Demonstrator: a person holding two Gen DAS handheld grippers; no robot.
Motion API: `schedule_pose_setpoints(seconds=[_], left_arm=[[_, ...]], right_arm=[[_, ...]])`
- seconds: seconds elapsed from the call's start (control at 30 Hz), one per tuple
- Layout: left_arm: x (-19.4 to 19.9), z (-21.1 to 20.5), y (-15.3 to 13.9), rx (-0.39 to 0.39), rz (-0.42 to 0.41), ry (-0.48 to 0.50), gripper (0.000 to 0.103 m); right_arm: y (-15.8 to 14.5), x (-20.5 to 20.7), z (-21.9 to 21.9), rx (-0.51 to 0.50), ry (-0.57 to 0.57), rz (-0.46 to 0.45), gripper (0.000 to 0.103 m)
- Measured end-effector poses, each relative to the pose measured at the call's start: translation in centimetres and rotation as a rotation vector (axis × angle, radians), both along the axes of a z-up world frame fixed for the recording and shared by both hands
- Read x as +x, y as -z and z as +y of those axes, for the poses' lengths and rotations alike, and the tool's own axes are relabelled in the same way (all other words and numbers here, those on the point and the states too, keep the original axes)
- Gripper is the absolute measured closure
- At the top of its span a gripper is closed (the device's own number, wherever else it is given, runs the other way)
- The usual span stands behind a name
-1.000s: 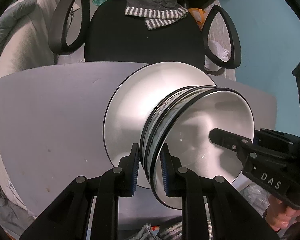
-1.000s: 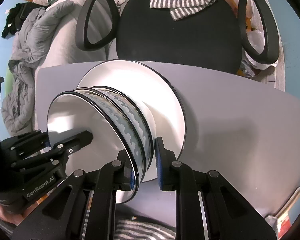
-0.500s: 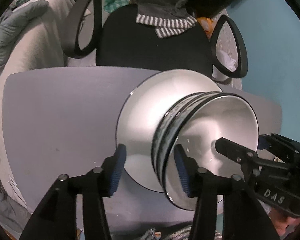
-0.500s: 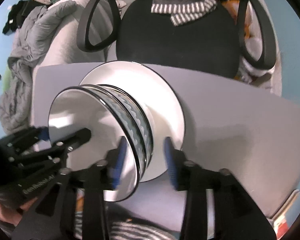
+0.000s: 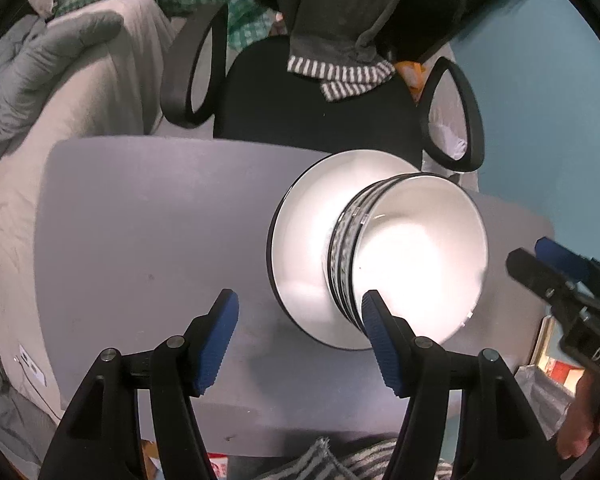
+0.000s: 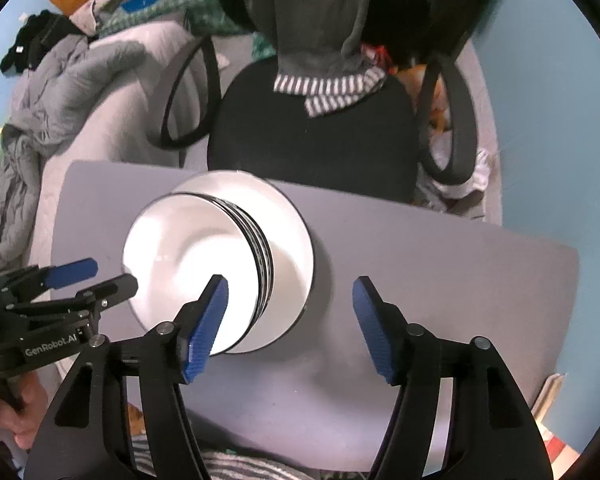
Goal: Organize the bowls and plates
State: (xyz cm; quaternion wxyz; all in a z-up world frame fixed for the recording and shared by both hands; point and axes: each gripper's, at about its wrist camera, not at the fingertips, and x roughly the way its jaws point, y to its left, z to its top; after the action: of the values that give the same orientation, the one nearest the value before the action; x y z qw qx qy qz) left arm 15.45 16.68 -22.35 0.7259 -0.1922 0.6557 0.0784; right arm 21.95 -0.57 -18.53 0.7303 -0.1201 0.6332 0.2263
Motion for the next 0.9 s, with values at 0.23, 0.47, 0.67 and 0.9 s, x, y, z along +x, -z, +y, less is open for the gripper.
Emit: schedule_pose_setpoints(seconds=[0.23, 0.47, 0.67, 0.9], left_arm=[[-1.7, -1.4, -4.1, 0.033, -0.091, 0.031, 0.026], [-2.9, -2.5, -7.3, 0.022, -0.137, 0.038, 0.016], [-4.1, -3.0, -10.2, 0.048, -0.188, 0.045, 0.016], [-5.6, -3.3, -13.4, 0.098, -0.254, 0.047, 0.016]], right_arm=[[-3.4, -1.2, -0.8, 0.041, 0.026, -0.060, 0.038], [-6.9, -3.0, -1.7, 0.053, 0.035, -0.144, 0.038], [-9.2, -4.6, -2.8, 0.066, 0.060, -0.212, 0.038], [-10.8, -6.0, -4.0, 0.089, 0.093, -0.235, 0.038]])
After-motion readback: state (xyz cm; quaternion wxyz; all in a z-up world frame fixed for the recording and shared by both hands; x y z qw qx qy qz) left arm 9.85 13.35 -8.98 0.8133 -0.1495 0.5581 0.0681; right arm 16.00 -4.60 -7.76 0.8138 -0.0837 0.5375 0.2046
